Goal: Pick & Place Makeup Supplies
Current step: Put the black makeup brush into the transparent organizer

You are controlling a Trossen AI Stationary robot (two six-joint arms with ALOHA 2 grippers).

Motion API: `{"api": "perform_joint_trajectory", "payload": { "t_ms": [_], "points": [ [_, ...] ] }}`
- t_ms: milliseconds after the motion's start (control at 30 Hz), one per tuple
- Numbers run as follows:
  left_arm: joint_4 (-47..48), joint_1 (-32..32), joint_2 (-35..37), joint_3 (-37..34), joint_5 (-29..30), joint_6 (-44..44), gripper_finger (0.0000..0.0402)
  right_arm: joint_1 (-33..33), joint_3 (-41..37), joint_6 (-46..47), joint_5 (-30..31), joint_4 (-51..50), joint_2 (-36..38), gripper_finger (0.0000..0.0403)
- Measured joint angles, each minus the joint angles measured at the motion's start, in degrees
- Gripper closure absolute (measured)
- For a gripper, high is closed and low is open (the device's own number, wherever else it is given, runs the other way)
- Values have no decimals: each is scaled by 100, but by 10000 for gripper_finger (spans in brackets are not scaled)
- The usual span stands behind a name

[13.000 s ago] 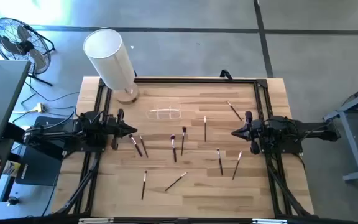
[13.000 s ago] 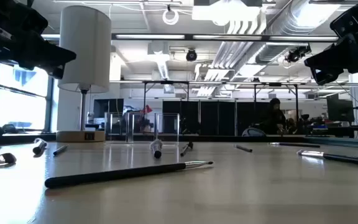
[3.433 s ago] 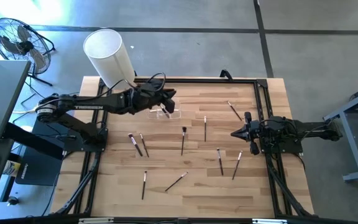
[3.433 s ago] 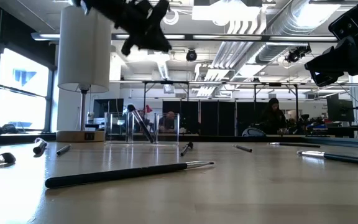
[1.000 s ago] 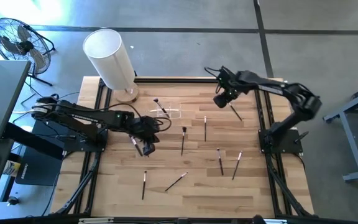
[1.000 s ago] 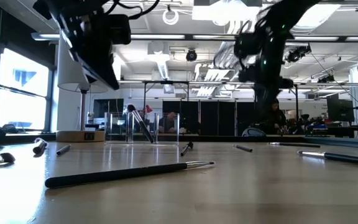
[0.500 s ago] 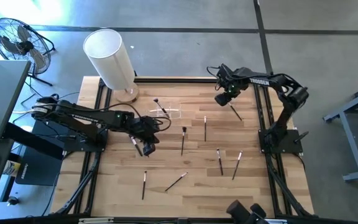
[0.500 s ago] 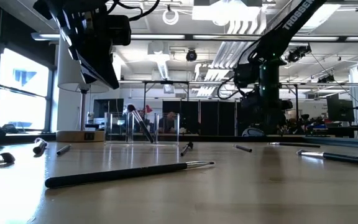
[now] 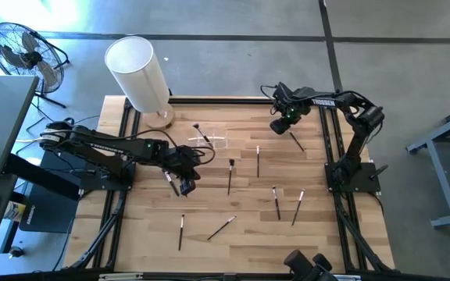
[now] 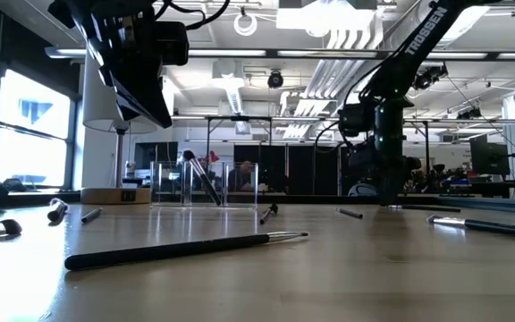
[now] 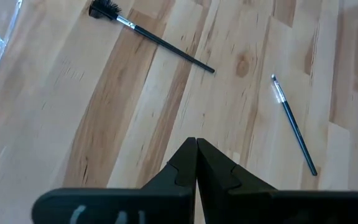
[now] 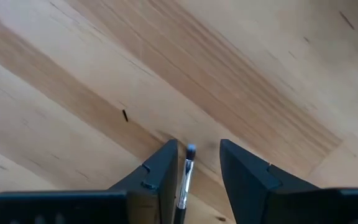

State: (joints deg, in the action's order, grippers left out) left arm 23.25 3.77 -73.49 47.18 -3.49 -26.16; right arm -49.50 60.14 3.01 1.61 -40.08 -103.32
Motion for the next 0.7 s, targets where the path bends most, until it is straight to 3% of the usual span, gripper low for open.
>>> {"api": "perform_joint_trajectory", "payload": {
  "t_ms": [300,500,700],
  "points": [
    [-3,0,-1,0,3,-5,401,4,35,62,-125,-71,-304,327],
    [-3,0,-1,0,3,-110,401,27,31,140,-210,-271,-311,395],
    [126,0,-1,0,3,-110,401,75,3,343,-186,-487,-86,401]
  ]
}}
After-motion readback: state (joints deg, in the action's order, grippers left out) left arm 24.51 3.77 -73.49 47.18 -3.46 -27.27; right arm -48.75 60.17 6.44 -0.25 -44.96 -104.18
